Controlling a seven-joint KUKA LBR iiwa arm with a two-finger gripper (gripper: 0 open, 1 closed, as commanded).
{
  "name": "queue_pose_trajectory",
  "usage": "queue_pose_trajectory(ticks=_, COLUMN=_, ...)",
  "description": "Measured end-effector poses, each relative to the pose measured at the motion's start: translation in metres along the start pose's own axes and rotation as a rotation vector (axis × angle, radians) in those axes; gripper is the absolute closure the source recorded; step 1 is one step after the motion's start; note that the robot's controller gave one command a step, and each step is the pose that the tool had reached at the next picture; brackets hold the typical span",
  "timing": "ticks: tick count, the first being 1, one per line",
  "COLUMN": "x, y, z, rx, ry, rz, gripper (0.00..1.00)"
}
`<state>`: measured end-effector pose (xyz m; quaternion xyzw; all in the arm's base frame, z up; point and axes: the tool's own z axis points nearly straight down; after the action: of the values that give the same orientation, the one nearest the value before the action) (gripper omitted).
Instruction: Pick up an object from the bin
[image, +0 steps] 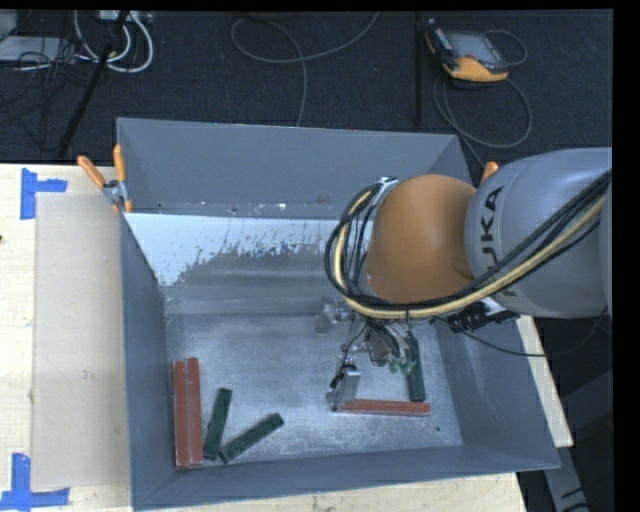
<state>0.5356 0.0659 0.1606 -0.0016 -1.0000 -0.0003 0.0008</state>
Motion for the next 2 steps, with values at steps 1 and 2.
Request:
queue_pose_trajectory(ticks=1, x=0.037, y=-0.073, z=0.071, rx=0.002, ry=0.005, rz=-0.262, gripper=0.0)
queue_pose_trajectory(ticks=2, x=0.052, y=-0.07, z=0.09, rx=0.001, ry=-0.011, rz=-0.325, gripper=0.0)
